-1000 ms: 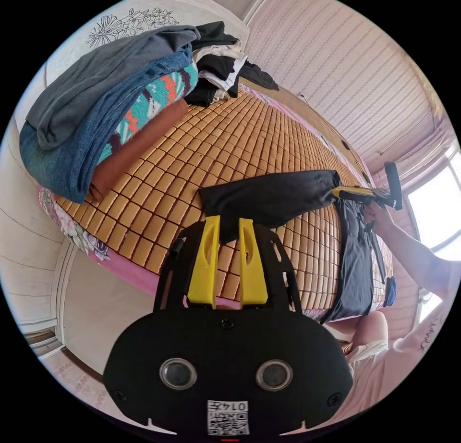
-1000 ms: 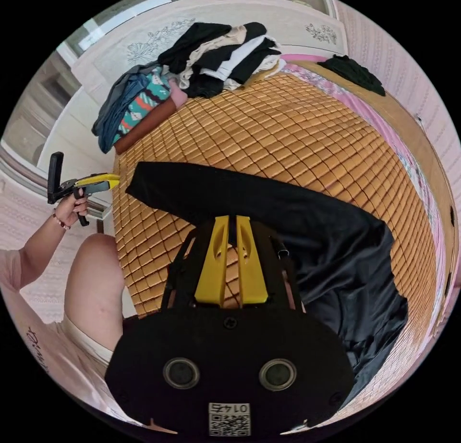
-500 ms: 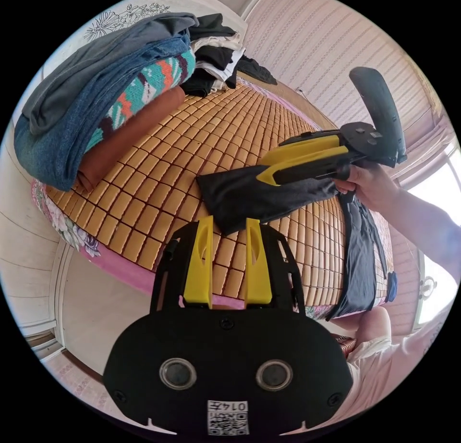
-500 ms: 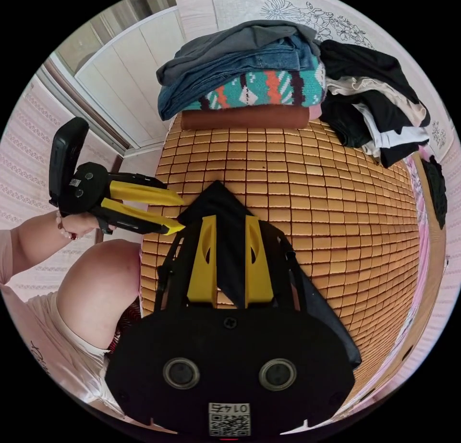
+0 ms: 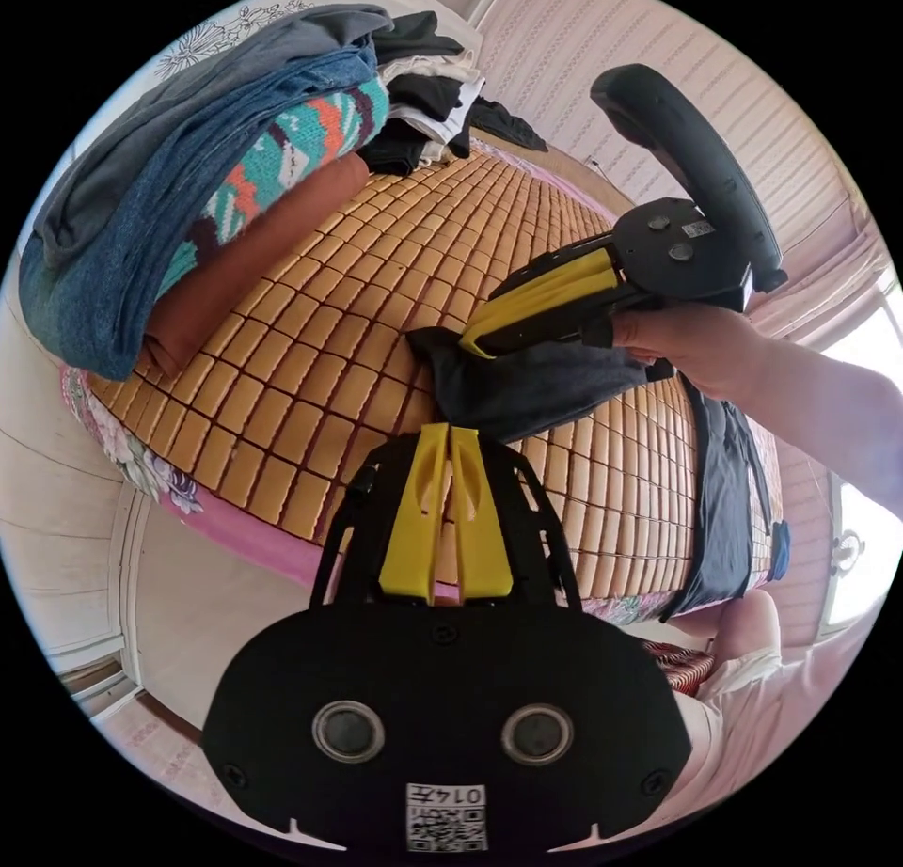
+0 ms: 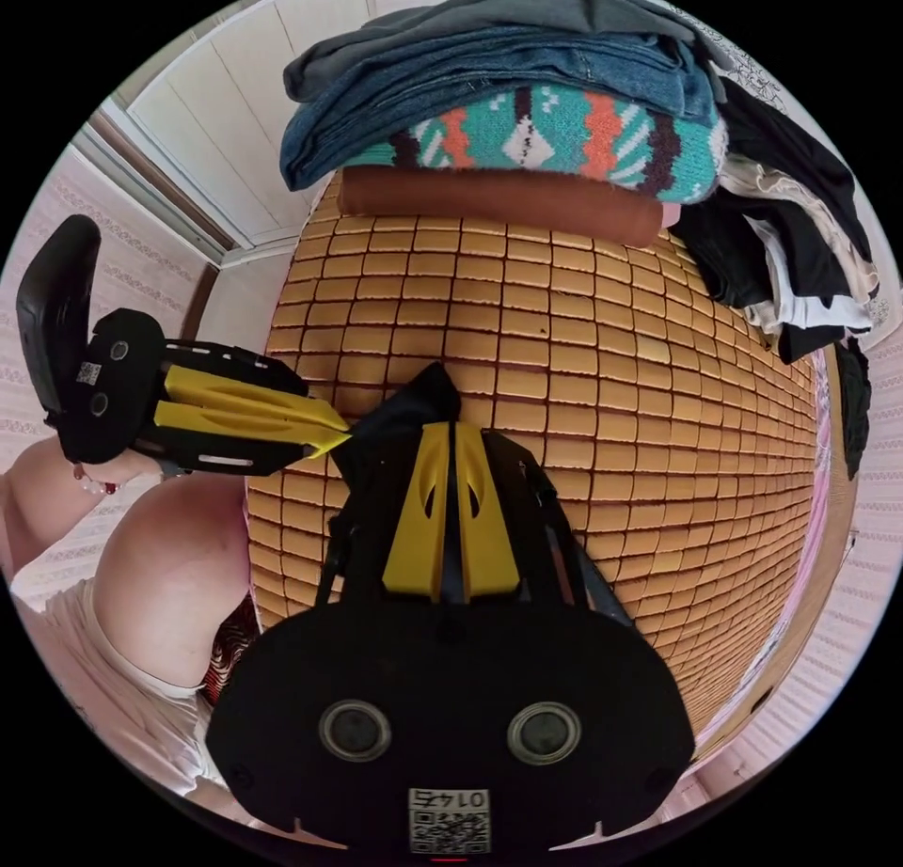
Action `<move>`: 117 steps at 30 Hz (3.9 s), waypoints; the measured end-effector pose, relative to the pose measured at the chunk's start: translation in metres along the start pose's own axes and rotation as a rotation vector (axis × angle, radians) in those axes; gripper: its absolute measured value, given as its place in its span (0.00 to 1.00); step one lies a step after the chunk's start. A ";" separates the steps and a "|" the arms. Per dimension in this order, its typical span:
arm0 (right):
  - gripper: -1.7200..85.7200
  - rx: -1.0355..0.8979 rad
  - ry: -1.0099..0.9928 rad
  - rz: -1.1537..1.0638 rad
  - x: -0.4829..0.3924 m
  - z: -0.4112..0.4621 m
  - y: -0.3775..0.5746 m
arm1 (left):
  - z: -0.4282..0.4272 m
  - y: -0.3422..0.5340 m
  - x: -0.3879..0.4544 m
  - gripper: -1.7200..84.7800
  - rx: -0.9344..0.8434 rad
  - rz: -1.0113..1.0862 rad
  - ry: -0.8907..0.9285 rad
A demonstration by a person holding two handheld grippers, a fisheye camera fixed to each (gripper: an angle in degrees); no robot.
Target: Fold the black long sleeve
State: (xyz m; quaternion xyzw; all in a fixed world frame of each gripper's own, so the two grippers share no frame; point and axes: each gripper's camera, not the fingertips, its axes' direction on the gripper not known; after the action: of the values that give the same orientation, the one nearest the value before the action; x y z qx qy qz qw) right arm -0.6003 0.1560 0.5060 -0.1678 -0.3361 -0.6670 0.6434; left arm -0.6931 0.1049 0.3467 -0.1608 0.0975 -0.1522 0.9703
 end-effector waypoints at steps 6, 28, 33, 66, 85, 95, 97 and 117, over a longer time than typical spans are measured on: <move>0.02 0.207 -0.072 0.079 0.013 -0.077 0.060 | -0.024 -0.002 0.032 0.01 0.132 0.043 0.025; 0.02 0.895 0.097 0.470 0.009 -0.388 0.529 | -0.099 -0.049 0.346 0.01 0.417 0.613 0.492; 0.02 0.975 0.220 0.741 -0.038 -0.401 0.658 | -0.079 -0.017 0.451 0.01 0.322 0.800 0.738; 0.12 0.330 0.125 0.714 0.266 -0.265 0.567 | 0.179 -0.138 0.499 0.09 -0.092 0.792 0.092; 0.09 0.249 -0.048 0.760 0.376 -0.244 0.509 | 0.221 -0.177 0.485 0.01 -0.164 0.657 0.181; 0.04 -0.002 -0.092 0.678 0.384 -0.227 0.478 | 0.225 -0.183 0.482 0.01 -0.163 0.646 0.183; 0.03 0.022 -0.111 0.678 0.388 -0.232 0.474 | 0.224 -0.183 0.480 0.01 -0.162 0.646 0.188; 0.02 0.381 0.030 0.745 0.210 -0.347 0.642 | 0.186 -0.167 0.474 0.12 -0.005 0.621 -0.005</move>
State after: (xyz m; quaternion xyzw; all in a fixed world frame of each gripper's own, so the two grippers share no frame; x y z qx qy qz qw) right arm 0.0712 -0.1961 0.5439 -0.1461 -0.3603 -0.3172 0.8650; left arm -0.2497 -0.1477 0.5100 -0.1260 0.1399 0.1524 0.9702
